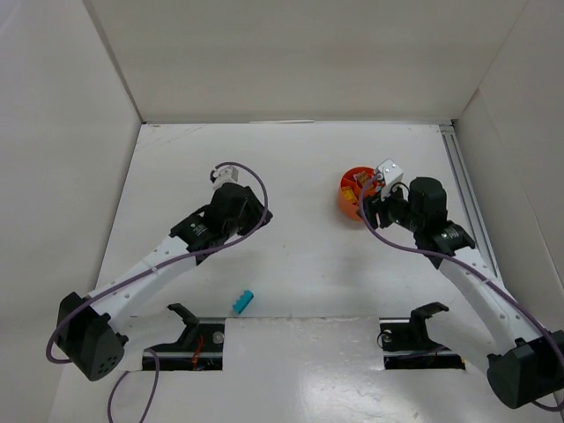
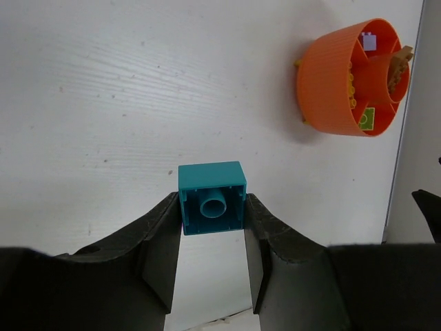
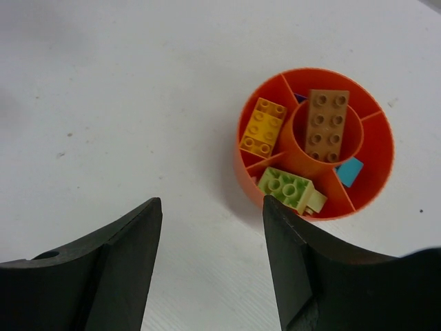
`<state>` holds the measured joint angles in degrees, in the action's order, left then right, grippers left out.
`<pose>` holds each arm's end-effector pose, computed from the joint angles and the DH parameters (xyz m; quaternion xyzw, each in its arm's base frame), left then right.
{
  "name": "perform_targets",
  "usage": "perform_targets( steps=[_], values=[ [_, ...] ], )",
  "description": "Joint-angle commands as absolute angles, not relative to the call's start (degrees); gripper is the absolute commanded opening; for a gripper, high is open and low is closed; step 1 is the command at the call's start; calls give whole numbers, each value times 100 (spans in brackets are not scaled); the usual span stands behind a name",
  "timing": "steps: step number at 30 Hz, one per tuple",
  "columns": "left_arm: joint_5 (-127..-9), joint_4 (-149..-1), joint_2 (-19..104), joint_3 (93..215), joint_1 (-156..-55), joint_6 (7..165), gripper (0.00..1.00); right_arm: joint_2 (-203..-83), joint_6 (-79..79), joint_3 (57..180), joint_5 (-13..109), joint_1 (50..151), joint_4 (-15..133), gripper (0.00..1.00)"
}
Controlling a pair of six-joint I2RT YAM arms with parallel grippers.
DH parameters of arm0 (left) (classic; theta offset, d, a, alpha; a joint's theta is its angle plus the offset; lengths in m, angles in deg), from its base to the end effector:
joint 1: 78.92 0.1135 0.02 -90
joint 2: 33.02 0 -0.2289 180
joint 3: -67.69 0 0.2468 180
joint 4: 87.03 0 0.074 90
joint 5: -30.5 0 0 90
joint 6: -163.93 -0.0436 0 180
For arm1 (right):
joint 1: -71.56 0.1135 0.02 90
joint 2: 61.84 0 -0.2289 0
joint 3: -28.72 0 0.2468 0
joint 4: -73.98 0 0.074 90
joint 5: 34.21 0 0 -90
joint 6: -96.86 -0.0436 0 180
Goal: Sort the legos into containers by color
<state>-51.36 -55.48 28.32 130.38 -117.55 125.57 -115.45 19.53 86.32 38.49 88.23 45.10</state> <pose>0.2056 -0.1564 0.2612 -0.1331 0.8551 -0.3090 0.3944 0.2217 0.0799 0.2663 -0.2893 0.7856 0.1453 0.5272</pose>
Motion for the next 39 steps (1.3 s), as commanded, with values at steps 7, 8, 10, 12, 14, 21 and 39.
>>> perform_targets(
  steps=[7, 8, 10, 12, 14, 21, 39],
  values=[
    [-5853, -6705, 3070, 13624, -11803, 11849, 12, -11650, 1732, 8972, 3145, 9800, 5393, 67],
    [-5975, -6794, 3070, 13625, -11803, 11849, 12, -11651, 1732, 8972, 2979, 9915, 5498, 67],
    [-6029, -6997, 2939, 13625, -11803, 11849, 12, -11704, 1628, 8972, 2811, 10240, 5972, 68],
    [-6134, -7312, 2851, 13625, -11803, 11910, 12, -11774, 1548, 8911, 2662, 10407, 6315, 68],
    [-6266, -7653, 2763, 13485, -11803, 11963, 15, -11827, 1399, 8850, 2661, 10618, 6815, 69],
    [-7084, -8805, 2403, 13081, -11803, 12498, 15, -12318, 382, 8560, 2325, 10908, 8775, 71],
    [-6750, -9915, 1839, 12237, -11856, 13510, 15, -13128, -184, 8577, 5384, 11928, 10604, 69]
  ],
)
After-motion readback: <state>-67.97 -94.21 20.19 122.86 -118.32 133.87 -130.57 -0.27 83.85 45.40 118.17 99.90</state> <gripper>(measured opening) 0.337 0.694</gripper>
